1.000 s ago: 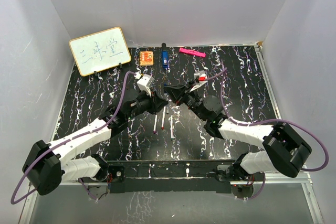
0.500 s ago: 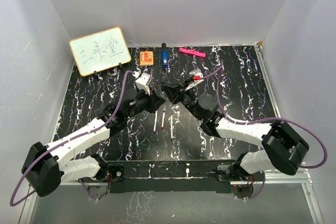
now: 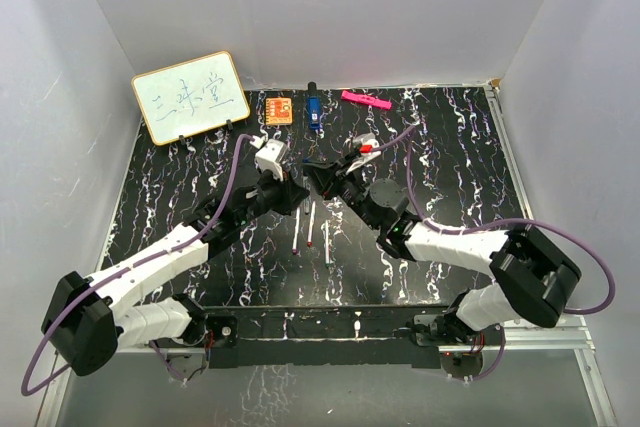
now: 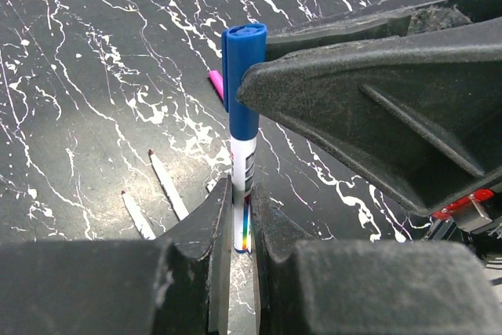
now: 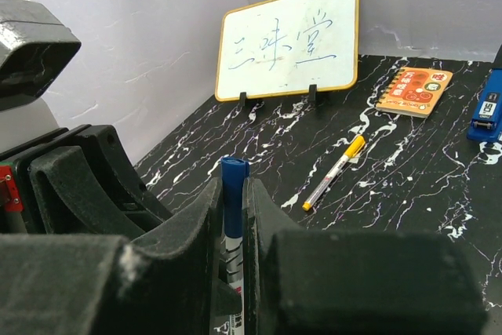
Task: Insert the pens into the pen caps
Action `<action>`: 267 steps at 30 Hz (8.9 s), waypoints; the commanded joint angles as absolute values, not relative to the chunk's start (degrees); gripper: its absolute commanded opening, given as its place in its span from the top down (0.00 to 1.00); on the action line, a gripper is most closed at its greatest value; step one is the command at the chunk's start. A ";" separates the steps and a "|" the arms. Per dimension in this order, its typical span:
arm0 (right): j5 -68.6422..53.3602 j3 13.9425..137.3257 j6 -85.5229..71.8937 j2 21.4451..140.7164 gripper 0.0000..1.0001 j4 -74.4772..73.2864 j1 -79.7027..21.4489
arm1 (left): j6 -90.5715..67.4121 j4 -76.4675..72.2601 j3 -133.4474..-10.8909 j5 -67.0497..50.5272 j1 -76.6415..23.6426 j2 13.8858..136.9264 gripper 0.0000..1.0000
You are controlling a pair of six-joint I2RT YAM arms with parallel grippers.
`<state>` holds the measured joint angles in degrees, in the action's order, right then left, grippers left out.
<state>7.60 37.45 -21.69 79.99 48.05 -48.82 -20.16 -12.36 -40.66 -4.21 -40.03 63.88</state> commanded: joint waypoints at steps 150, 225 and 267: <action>29.86 41.26 -31.28 76.60 0.66 12.74 -35.74 | -21.40 32.36 -65.00 8.18 -41.98 106.90 0.60; 25.01 61.17 -29.49 107.90 0.78 -11.42 -36.57 | -16.00 29.69 -62.57 -2.21 -36.03 72.74 1.00; 2.40 33.90 -31.16 72.20 1.00 50.89 -36.27 | -31.58 -24.56 -39.30 -25.42 -37.71 71.15 1.00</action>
<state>5.69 34.59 -28.99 75.18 38.81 -36.25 -29.76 -17.15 -39.33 -21.82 -36.64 70.52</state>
